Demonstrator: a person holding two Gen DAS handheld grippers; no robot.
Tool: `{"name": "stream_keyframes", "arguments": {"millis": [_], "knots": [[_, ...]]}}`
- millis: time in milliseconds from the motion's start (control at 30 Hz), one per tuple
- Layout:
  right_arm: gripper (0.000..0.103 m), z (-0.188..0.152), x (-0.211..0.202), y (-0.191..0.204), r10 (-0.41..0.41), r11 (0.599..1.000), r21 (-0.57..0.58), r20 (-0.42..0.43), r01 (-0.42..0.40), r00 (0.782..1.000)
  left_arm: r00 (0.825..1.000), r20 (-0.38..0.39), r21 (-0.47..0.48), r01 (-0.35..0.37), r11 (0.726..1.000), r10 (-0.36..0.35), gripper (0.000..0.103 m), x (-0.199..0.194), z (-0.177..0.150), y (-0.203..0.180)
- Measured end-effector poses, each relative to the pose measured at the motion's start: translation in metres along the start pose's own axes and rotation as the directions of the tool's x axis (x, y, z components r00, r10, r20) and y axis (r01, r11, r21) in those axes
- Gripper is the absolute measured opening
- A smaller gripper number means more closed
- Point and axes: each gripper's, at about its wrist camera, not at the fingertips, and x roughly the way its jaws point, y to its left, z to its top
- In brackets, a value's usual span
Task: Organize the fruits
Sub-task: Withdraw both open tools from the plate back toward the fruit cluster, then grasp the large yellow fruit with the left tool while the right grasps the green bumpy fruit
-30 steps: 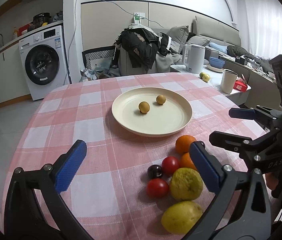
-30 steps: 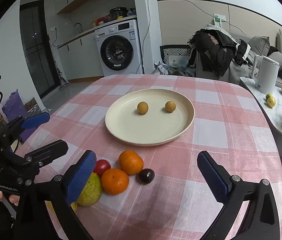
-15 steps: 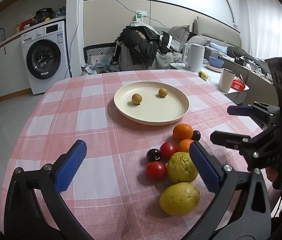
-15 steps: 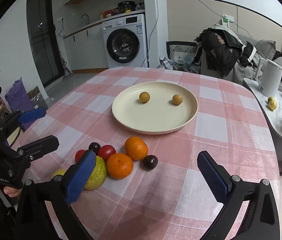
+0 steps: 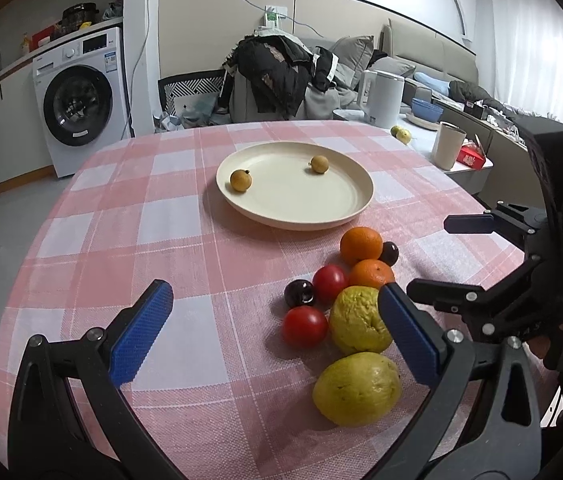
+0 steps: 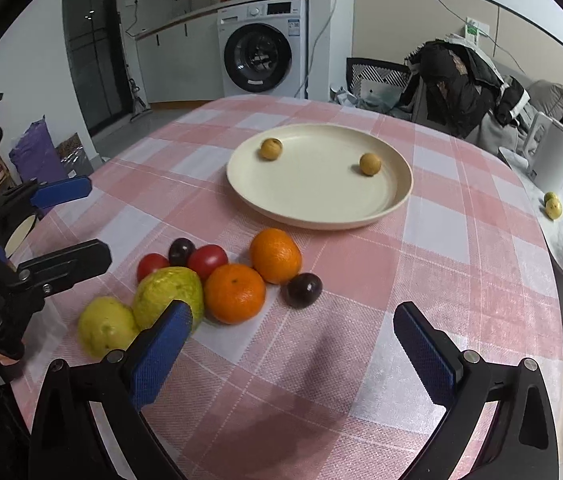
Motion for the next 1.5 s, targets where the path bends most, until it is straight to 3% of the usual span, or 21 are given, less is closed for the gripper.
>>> {"name": "stream_keyframes", "arguments": {"millis": [300,600,867,933,1000,1267,1433,1500], "knots": [[0.103,0.001,-0.003,0.005,0.033,0.999,-0.017,-0.001,-0.033,0.999,1.000,-0.008,0.031,-0.009,0.999,0.010,0.102,0.000,-0.001,-0.002],[0.103,0.003,-0.002,0.017,0.127,0.992,-0.002,-0.025,-0.128,0.992,0.998,-0.040,0.028,0.041,0.999,-0.040,0.102,-0.012,-0.011,0.002],[0.101,0.005,0.017,0.015,0.252,0.956,0.180,-0.108,-0.231,0.962,0.994,-0.077,0.018,0.074,0.997,-0.073,0.102,-0.012,-0.017,0.006],[0.098,0.004,0.022,0.015,0.293,0.939,0.228,-0.131,-0.259,0.947,0.991,-0.091,0.030,0.096,0.995,-0.093,0.102,-0.011,-0.019,0.005],[0.088,0.004,0.023,0.017,0.304,0.934,0.239,-0.137,-0.267,0.943,0.988,-0.105,0.039,0.115,0.993,-0.111,0.102,-0.010,-0.020,0.003],[0.079,0.005,0.029,0.018,0.397,0.885,0.314,-0.126,-0.343,0.909,0.977,-0.158,0.115,0.159,0.981,-0.140,0.102,-0.003,-0.030,-0.016],[0.072,0.005,0.030,0.022,0.423,0.871,0.324,-0.113,-0.369,0.899,0.968,-0.204,0.143,0.177,0.974,-0.146,0.089,0.006,-0.036,-0.024],[0.067,0.006,0.032,0.023,0.422,0.871,0.323,-0.110,-0.369,0.900,0.962,-0.224,0.144,0.188,0.972,-0.153,0.071,0.009,-0.038,-0.026]]}}
